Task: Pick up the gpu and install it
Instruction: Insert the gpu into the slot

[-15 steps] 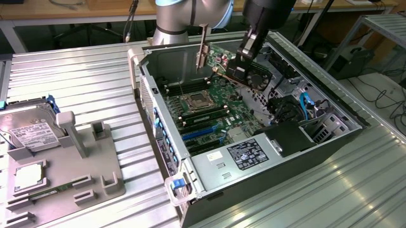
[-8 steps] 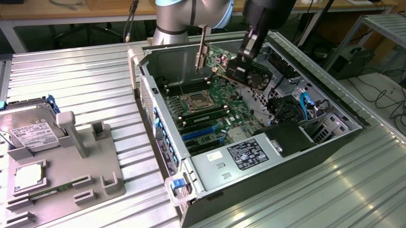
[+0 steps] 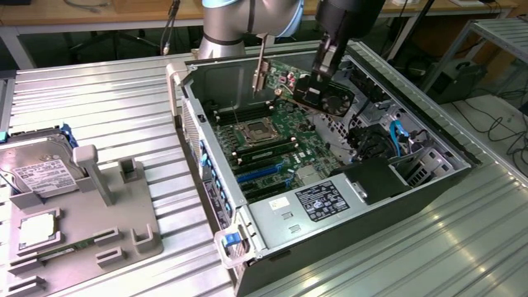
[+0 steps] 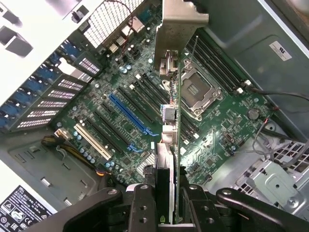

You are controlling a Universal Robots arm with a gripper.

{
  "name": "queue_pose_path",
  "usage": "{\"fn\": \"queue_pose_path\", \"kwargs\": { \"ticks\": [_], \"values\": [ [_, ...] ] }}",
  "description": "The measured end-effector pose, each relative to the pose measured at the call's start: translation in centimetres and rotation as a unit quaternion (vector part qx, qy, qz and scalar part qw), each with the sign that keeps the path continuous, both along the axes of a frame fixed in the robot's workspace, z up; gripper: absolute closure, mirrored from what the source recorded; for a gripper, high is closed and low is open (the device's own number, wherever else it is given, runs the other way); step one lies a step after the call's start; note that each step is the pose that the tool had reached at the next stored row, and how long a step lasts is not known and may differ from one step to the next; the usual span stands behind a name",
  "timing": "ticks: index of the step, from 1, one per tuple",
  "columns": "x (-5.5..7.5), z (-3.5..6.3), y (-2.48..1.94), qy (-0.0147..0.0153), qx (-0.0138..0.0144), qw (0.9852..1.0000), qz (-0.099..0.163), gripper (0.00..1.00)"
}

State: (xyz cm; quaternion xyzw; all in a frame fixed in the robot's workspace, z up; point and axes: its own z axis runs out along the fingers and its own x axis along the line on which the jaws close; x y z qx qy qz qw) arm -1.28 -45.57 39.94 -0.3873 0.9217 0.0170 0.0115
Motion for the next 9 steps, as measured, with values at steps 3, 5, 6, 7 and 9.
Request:
{"fn": "queue_pose_path", "kwargs": {
  "ticks": [3,5,6,7,9],
  "values": [
    [0.00,0.00,0.00,0.0000,0.0000,1.0000,0.010,0.73],
    [0.00,0.00,0.00,0.0000,0.0000,0.9999,0.016,0.73],
    [0.00,0.00,0.00,0.0000,0.0000,0.9998,0.020,0.73],
    [0.00,0.00,0.00,0.0000,0.0000,0.9997,0.023,0.73],
    [0.00,0.00,0.00,0.0000,0.0000,0.9994,0.034,0.73]
  ]
}}
